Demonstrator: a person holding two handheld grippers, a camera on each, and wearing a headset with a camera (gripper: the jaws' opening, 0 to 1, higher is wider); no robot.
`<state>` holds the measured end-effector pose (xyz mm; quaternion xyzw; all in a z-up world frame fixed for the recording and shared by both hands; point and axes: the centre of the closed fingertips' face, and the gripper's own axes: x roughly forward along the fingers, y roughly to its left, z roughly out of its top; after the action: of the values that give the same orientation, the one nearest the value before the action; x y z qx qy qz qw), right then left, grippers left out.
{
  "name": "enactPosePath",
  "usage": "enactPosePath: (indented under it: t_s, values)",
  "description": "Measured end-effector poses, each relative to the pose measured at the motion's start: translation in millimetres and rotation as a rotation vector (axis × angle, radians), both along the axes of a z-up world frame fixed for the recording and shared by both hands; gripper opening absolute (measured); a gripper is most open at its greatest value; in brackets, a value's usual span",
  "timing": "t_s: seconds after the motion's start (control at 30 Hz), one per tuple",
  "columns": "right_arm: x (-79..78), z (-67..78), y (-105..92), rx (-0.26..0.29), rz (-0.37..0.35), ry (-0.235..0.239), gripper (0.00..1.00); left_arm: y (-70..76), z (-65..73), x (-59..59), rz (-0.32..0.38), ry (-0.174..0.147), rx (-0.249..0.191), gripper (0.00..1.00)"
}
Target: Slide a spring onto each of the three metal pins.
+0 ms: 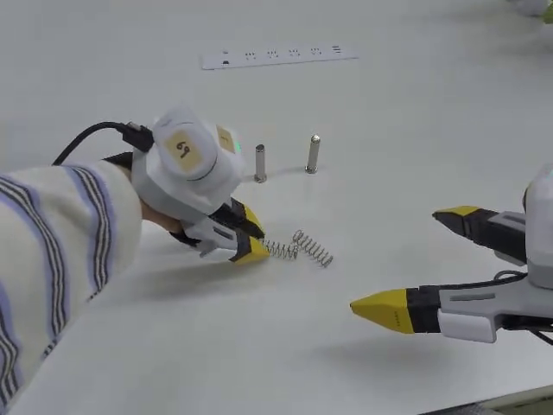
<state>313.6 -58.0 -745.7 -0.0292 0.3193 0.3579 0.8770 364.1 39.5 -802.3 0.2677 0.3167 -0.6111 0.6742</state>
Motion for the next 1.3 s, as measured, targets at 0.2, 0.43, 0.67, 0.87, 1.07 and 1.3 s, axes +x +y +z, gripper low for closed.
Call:
enactPosePath:
  t_s: [0.2, 0.43, 0.67, 0.87, 1.07, 1.3]
  values:
    - [-1.8, -0.8, -0.2, -0.002, 0.001, 0.005, 0.99, 0.9, -3.9, -3.8, 0.001, -0.006, 0.010, 0.03]
    - [-2.3, -0.1, 1.7, -0.001, 0.005, 0.002, 0.99, 1.8, -2.0, -15.3, 0.044, 0.110, -0.004, 0.02]
    - [-2.4, 1.8, 1.7, 0.000, 0.010, -0.003, 0.99, 4.7, -0.8, -12.6, 0.036, 0.072, -0.008, 0.02]
    - [-3.0, 2.6, 0.7, -0.003, 0.014, -0.006, 0.99, 8.6, -1.4, -13.5, 0.077, 0.087, -0.006, 0.01]
    - [-2.9, 3.0, -0.2, -0.005, 0.020, -0.009, 0.99, 14.8, 0.4, -18.9, 0.097, 0.109, -0.009, 0.01]
    - [-3.4, 3.2, 1.4, -0.006, 0.035, -0.010, 0.98, 23.2, 0.4, -18.0, 0.130, 0.112, -0.008, 0.01]
